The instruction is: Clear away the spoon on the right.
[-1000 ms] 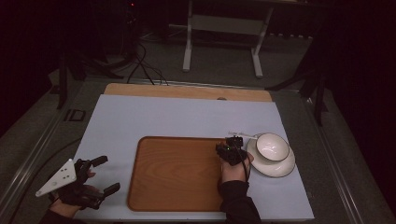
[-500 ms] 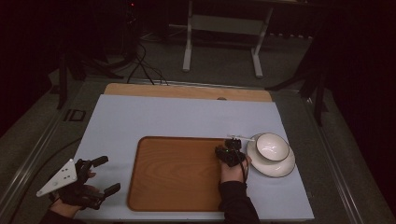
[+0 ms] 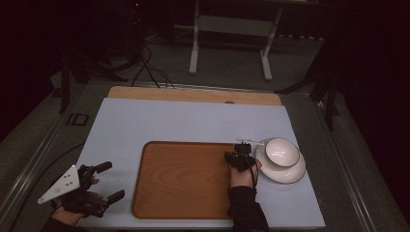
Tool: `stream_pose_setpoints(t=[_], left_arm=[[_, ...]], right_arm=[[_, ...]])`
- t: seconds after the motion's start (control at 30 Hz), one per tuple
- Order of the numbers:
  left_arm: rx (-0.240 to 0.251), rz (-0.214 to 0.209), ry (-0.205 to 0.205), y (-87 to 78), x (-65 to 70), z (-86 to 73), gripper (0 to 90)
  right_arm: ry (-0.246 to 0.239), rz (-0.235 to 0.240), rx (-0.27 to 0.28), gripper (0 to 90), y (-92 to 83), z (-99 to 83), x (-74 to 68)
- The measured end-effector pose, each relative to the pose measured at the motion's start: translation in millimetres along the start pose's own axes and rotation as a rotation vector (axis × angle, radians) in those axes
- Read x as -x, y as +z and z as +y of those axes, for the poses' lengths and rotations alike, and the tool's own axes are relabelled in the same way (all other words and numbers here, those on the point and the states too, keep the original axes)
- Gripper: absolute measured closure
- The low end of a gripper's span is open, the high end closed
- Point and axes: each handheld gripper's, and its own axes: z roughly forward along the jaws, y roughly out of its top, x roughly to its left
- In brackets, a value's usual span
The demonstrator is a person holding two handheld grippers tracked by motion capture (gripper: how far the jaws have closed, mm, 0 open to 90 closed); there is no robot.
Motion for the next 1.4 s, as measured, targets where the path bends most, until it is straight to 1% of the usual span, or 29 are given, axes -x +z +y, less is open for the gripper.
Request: stream_pose_setpoints(t=[0.13, 0.27, 0.33, 0.4, 0.43, 0.5, 0.53, 0.6, 0.67, 0.73, 0.83, 0.87, 0.9, 0.93, 1.03, 1.1, 1.17, 1.33, 1.4], left_arm=[[-0.002, 0.001, 0.001, 0.0, 0.1, 0.0, 0.1], [-0.002, 0.001, 0.001, 0.1, 0.4, 0.0, 0.1], [-0.002, 0.001, 0.001, 0.1, 0.5, 0.1, 0.1], [-0.003, 0.002, 0.002, 0.2, 0.5, 0.1, 0.1], [-0.002, 0.001, 0.001, 0.4, 0.5, 0.0, 0.1], [-0.005, 0.001, 0.002, 0.6, 0.4, -0.1, 0.1], [-0.006, 0.001, 0.003, 0.6, 0.6, 0.0, 0.1], [-0.005, 0.001, 0.003, 0.5, 0.7, 0.0, 0.1], [-0.004, 0.001, 0.002, 0.3, 0.7, 0.1, 0.1], [-0.003, 0.001, 0.001, 0.2, 0.5, 0.0, 0.1], [-0.004, 0.001, 0.0, 0.6, 0.1, -0.1, 0.1], [-0.003, 0.001, 0.0, 0.5, 0.4, 0.0, 0.1], [-0.003, 0.001, 0.001, 0.4, 0.5, 0.0, 0.0], [-0.004, 0.001, 0.002, 0.2, 0.7, 0.0, 0.1], [-0.006, -0.001, 0.002, 0.4, 0.5, -0.1, 0.1], [-0.008, -0.001, 0.002, 0.7, 0.3, -0.3, 0.1], [-0.007, -0.001, 0.0, 0.8, 0.4, -0.4, 0.1], [-0.008, 0.001, 0.002, 0.7, 0.6, -0.3, 0.1], [-0.01, 0.0, 0.004, 1.0, 0.9, -0.4, 0.1]], right_arm=[[0.002, 0.012, -0.015, 62.9, -2.0, 3.6, 0.1], [-0.019, 0.027, -0.026, 59.6, -7.1, 5.9, -0.4], [-0.017, 0.044, -0.03, 56.6, -10.9, 7.3, 0.9], [-0.028, 0.061, -0.043, 51.4, -14.5, 9.0, 1.4], [-0.046, 0.066, -0.05, 49.4, -15.9, 9.7, 0.8], [-0.085, 0.077, -0.053, 42.6, -19.0, 10.8, -1.3], [-0.095, 0.082, -0.05, 39.8, -20.6, 11.3, -2.4], [-0.106, 0.102, -0.039, 34.7, -24.8, 13.0, -3.7], [-0.099, 0.115, -0.022, 30.5, -28.9, 14.8, -4.3], [-0.103, 0.142, -0.007, 24.8, -32.9, 16.9, -4.2], [-0.11, 0.18, 0.007, 22.7, -39.4, 20.9, -3.6], [-0.119, 0.185, 0.012, 22.3, -40.4, 21.7, -3.5], [-0.142, 0.193, 0.015, 21.4, -41.4, 22.7, -3.4], [-0.163, 0.199, -0.001, 19.0, -42.5, 23.6, -3.2], [-0.177, 0.24, -0.015, 16.5, -44.6, 25.8, 0.0], [-0.199, 0.242, -0.013, 15.1, -47.0, 26.8, 1.9], [-0.212, 0.256, -0.006, 15.1, -51.3, 28.1, 4.8], [-0.223, 0.263, 0.022, 15.2, -62.3, 29.8, 10.4], [-0.233, 0.278, 0.027, 15.6, -67.1, 30.5, 11.1]])
